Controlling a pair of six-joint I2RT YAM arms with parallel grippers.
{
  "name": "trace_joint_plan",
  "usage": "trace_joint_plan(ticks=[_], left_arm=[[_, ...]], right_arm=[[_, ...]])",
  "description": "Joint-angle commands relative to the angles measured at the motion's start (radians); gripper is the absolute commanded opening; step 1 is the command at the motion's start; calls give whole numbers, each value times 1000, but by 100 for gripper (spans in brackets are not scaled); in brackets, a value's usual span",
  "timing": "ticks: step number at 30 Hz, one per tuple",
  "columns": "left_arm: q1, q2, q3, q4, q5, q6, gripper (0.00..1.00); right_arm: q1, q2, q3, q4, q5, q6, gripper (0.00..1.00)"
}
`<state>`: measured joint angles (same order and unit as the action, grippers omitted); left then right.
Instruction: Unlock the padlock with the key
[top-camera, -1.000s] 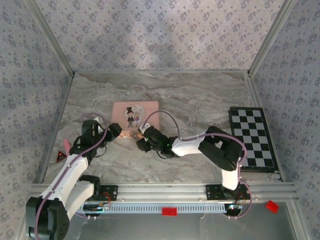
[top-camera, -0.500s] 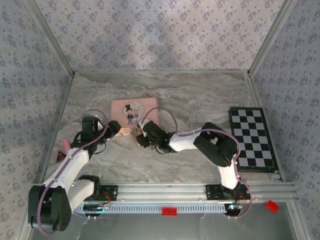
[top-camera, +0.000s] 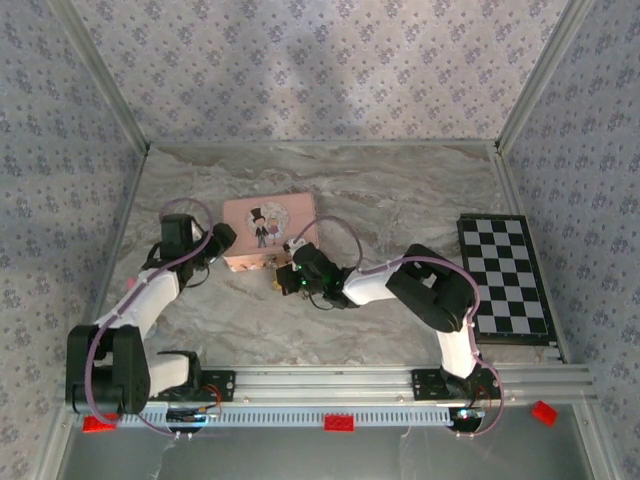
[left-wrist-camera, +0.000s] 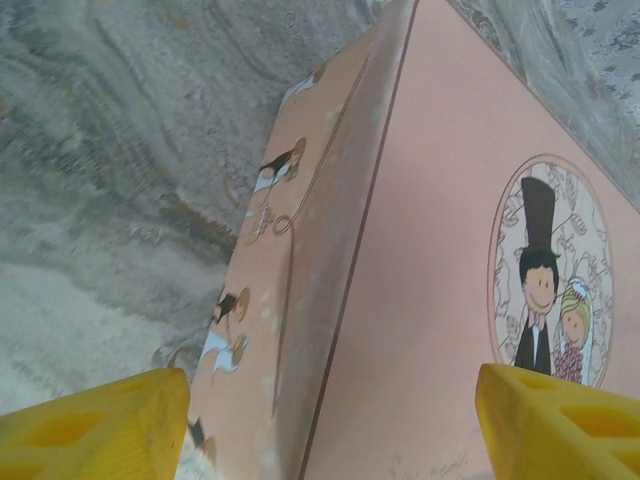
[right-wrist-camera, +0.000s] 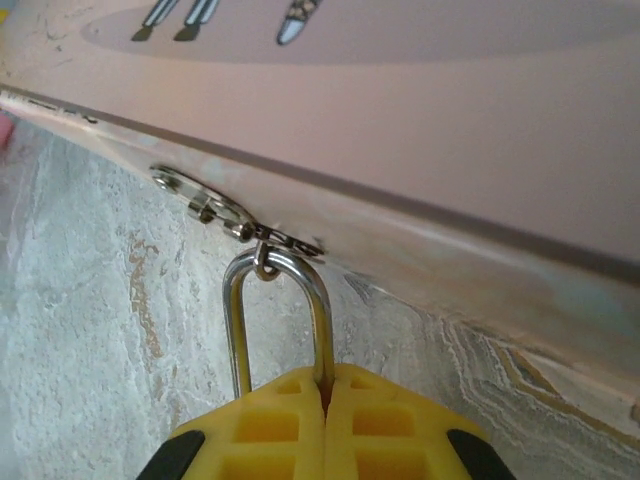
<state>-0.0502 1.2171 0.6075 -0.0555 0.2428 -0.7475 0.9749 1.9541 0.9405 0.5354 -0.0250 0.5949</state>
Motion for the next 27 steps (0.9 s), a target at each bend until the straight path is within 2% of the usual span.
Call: trace_joint_plan(ticks=[1,4,11,22,27], left_arm=[[4,56,40,65,57,8,75],[-8,94,52,82,82,0,73],[-93,105,61,60,34,1,73],[-244,115,34,67,-42,-52,71],[-317,116,31,69,-93,-78,70]], right_arm=[[1,0,-15,102,74,123,0],[0,0,-19,113,86,166,0],[-5,-24,-27,121,133,214,0],[-41,-39,-133,332,164,364,0],[-45,-64,-162,350,229,415,0]])
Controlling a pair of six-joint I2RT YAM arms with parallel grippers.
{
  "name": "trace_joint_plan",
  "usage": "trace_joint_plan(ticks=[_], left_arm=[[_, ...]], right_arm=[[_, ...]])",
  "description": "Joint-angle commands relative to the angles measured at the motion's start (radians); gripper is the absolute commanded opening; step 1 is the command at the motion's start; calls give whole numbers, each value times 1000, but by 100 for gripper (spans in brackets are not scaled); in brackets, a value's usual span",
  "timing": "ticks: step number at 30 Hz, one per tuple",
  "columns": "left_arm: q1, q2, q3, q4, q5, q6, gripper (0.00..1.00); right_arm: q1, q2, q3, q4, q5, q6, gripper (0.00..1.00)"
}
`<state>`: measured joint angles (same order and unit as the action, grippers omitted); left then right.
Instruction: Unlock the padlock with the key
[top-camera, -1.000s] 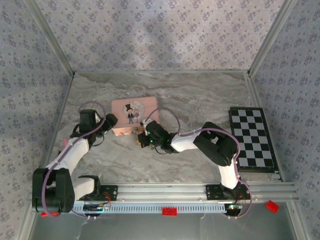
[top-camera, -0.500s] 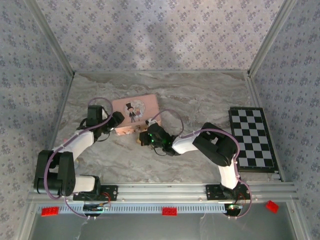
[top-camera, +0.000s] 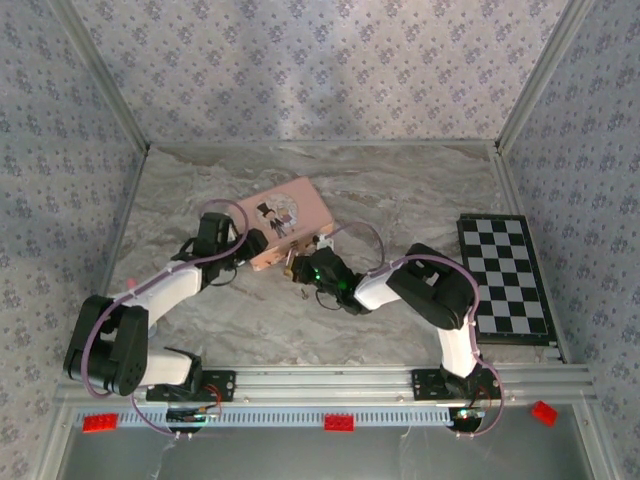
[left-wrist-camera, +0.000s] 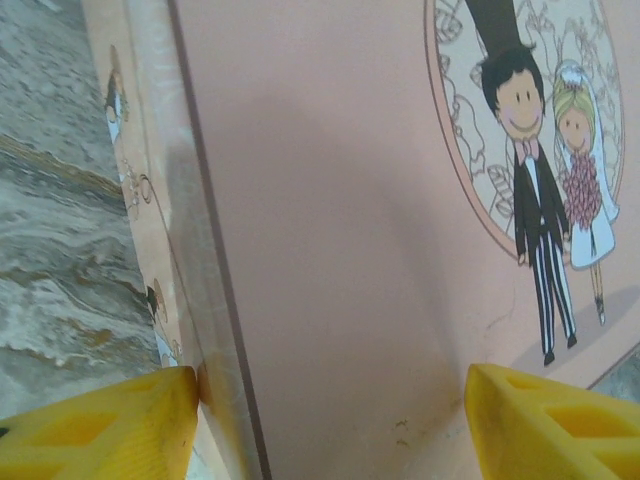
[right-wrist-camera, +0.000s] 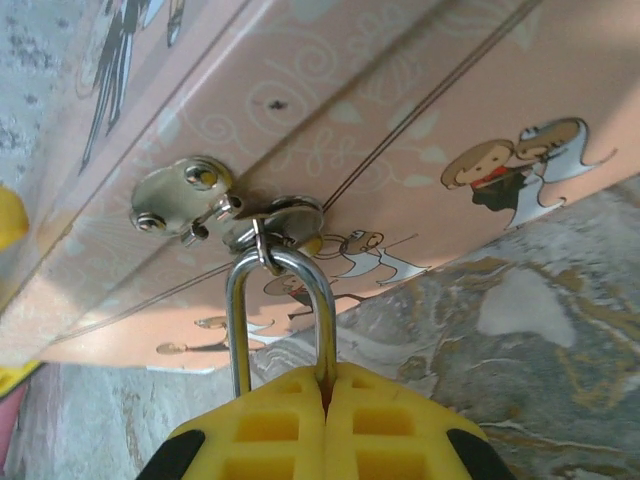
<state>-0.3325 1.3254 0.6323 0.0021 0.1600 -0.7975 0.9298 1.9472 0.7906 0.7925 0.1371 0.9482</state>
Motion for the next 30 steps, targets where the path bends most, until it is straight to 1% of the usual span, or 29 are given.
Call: trace_joint_plan(ticks=[1,4,8,11,17,23,30], left_arm=[[-45,7,6,9,-17,-30,70],[-65,3,6,1,-44,-42,70],[-79,3,4,-4,-72,-55,70],[-80,7,-2,-13,-101,-61,70],[-80,-6,-11,-16,-125,-73,70],[-80,-8,-20,-11,-134,-77,70],[-80,12,-9,-19,-142,-83,70]], right_arm=[[-2,-64,-21,92,86,75,0],[-14,-73,-44,103,128,138,0],[-33,-59,-36,145,116,189,0],[-44,-61,-23,149,114,203,0],[-74,-54,-16,166,101,229,0],[-97,-57,-15,172,103,245,0],[-105,-15,29,177,90,269,0]])
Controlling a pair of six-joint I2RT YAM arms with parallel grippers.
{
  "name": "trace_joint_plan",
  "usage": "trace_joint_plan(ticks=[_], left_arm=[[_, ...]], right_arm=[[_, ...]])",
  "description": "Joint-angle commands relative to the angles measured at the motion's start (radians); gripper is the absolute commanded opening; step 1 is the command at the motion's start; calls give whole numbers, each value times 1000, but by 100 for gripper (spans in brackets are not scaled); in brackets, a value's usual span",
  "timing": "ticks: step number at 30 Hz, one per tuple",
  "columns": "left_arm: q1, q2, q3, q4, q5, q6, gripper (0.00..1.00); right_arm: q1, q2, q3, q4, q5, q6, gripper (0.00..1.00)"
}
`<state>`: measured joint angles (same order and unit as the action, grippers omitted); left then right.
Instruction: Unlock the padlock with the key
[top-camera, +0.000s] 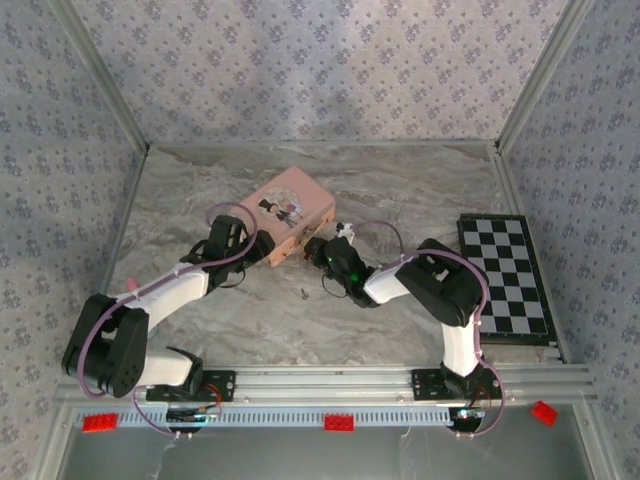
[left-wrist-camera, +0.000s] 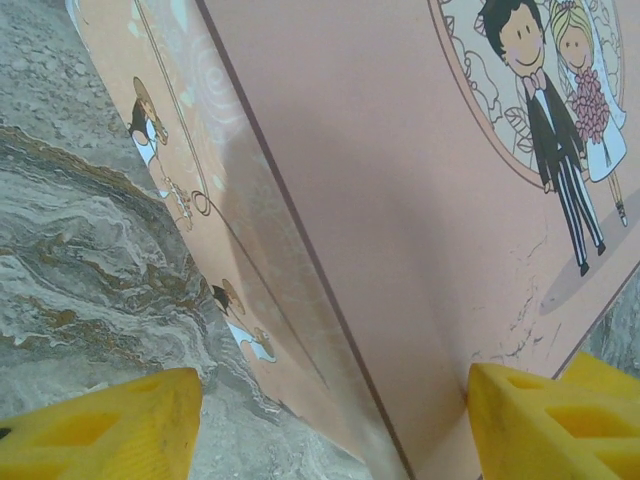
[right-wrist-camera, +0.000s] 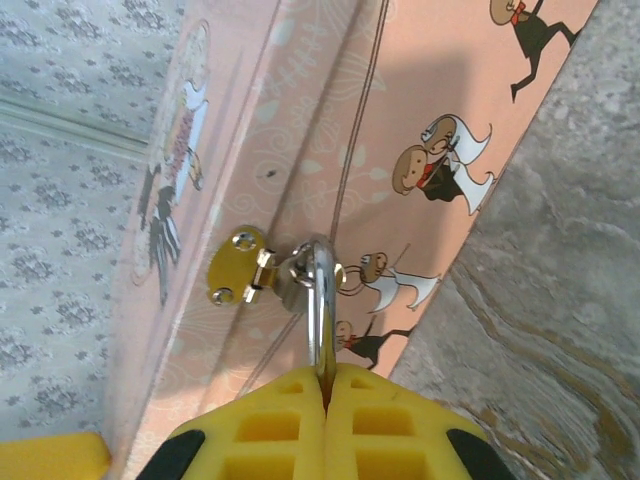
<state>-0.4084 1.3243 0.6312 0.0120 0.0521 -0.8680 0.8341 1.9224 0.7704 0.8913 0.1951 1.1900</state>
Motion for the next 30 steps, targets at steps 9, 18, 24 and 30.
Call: trace_joint_plan(ticks=[9,18,24,30], left_arm=[[-2,26,4,-91,-102,-48,70],[-1,34,11,-114,-132,-63,70],[-1,56,24,-115,-120,-55,70],[-2,63,29,-124,-123,-58,70]], right_arm=[[-58,62,36,195,11,-21,0],[-91,42,22,100,1,-59,0],[-104,44,45,9,-18,-123,0],[-134,53,68,2,-63,-150,0]])
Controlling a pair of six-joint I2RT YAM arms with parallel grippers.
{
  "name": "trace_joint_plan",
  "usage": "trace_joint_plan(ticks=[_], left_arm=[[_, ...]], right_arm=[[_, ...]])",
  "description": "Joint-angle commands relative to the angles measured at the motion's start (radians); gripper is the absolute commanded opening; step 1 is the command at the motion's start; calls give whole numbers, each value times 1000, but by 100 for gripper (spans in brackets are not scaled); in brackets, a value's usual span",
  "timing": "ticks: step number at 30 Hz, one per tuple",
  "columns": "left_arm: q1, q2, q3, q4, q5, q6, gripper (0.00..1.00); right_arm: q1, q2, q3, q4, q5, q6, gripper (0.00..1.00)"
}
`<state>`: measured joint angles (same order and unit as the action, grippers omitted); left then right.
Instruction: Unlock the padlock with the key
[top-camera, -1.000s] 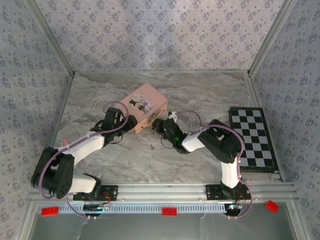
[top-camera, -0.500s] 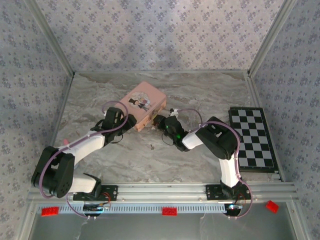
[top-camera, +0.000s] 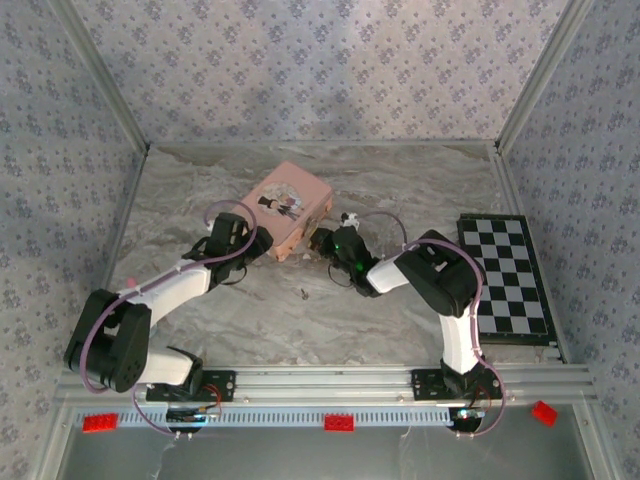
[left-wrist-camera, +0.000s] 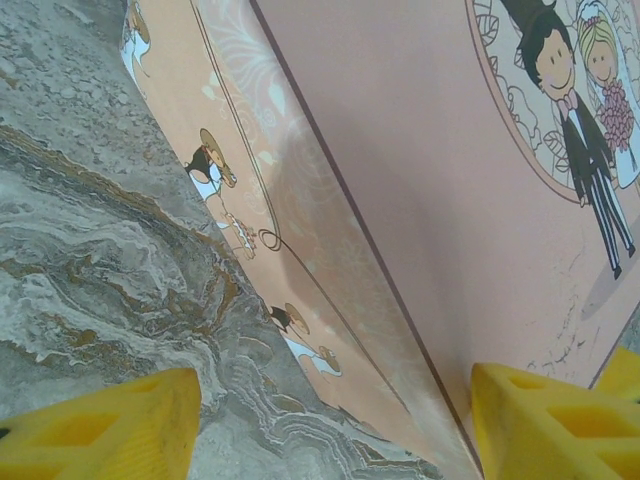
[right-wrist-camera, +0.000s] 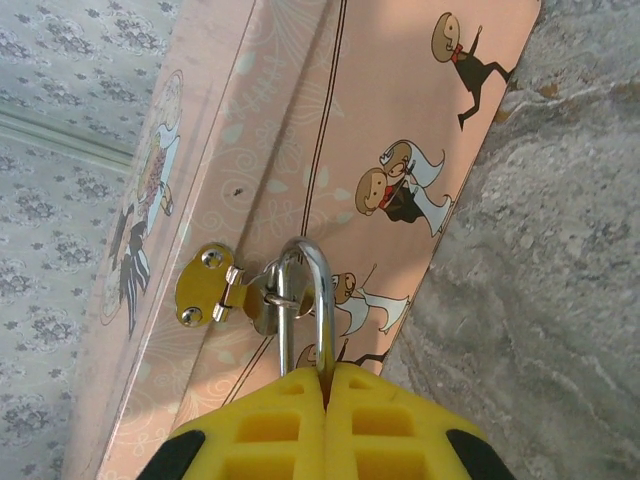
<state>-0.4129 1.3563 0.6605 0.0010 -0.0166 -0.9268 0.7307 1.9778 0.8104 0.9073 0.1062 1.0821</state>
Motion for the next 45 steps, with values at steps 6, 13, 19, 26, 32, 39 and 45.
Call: trace_joint_plan(ticks=[6,13,19,26,32,39,45], left_arm=[[2,39,8,-121,-61,-2,70],[2,22,85,-118,-77,-7,71],[5,97,103,21,-29,-52,71],[2,229,188,58,71,-15,70],[6,241,108,-30,-1,-93,65],[10,203,54,-33,-45,-144,63],[10,219,60,-27,-33,-138,62]], right_arm=[[-38,7,51,-9,-14,-14,0],[-19,9,21,26,3,22,0],[-10,15,18,34,-8,22,0],[-6,19,20,39,-18,22,0],[-36,12,11,37,-32,7,0],[-94,30,9,71,-65,33,0],[-95,56,43,99,-75,83,0]])
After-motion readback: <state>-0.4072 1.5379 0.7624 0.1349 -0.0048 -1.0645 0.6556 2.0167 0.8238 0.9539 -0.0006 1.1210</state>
